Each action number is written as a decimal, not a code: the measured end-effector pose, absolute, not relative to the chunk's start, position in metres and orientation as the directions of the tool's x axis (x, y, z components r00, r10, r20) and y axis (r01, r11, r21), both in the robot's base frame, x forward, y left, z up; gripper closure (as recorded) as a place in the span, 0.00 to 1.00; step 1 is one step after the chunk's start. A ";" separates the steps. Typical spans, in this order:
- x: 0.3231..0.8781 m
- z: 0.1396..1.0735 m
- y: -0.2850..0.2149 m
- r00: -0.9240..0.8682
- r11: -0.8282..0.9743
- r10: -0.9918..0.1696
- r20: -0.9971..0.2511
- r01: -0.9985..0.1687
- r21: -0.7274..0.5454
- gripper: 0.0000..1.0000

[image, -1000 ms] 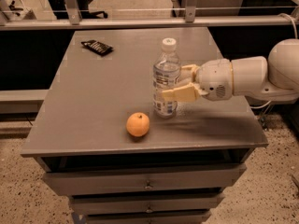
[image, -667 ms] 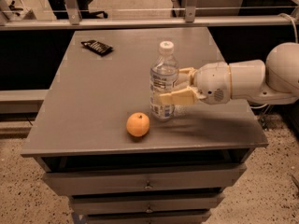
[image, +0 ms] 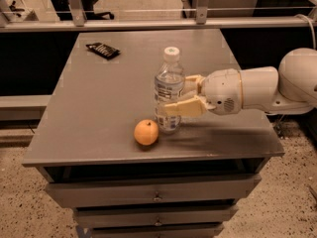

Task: Move blue plastic bottle near orange

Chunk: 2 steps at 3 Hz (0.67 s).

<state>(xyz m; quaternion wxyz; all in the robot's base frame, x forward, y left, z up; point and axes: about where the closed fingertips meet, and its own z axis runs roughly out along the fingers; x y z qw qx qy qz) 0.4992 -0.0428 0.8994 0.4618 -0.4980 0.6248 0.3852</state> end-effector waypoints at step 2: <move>0.493 0.892 -0.042 -0.084 0.196 -0.270 -0.959 -0.980 0.031 0.39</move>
Offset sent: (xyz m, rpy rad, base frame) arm -0.0082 -0.0039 -0.0126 -0.0026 0.0154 0.0045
